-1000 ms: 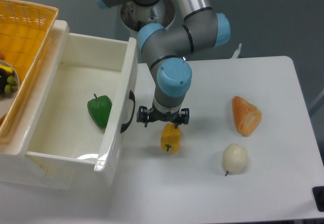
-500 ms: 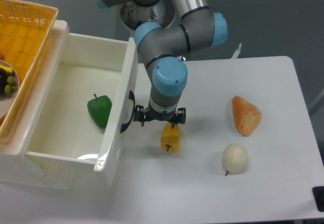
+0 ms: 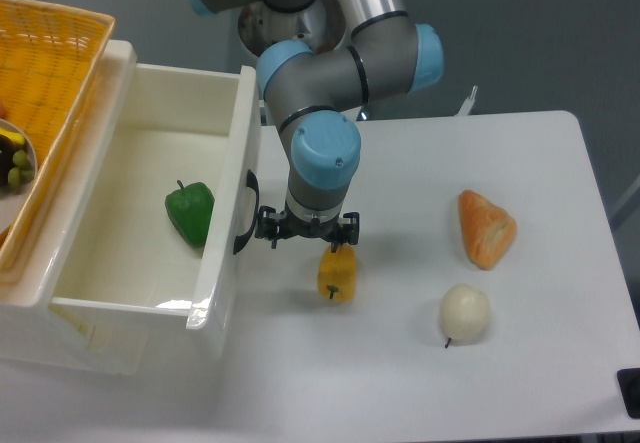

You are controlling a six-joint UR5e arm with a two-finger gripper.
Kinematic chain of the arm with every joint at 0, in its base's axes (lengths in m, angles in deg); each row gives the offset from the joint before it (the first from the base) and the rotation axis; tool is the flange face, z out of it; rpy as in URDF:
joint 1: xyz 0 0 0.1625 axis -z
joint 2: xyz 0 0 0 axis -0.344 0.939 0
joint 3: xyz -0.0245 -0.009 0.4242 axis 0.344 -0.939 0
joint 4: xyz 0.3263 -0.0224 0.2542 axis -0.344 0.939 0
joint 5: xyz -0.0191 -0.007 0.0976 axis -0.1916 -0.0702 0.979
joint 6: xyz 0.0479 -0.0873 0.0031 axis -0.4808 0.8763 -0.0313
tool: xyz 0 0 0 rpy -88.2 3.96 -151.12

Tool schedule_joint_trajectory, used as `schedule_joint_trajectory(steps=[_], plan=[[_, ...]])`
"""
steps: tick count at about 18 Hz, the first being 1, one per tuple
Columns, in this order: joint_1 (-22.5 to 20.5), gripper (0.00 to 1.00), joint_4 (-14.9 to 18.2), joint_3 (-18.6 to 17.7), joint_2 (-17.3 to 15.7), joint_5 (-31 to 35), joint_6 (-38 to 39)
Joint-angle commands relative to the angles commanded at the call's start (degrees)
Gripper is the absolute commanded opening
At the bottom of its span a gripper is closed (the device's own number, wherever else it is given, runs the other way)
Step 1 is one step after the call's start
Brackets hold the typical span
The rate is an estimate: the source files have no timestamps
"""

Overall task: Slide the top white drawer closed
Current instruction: 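Push the drawer front with the gripper side toward the cabinet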

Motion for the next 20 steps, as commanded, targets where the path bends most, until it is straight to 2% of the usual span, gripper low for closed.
schedule_joint_trajectory(steps=[20], plan=[[1.0,1.00,0.7,0.4,-1.1,-2.5,0.7]])
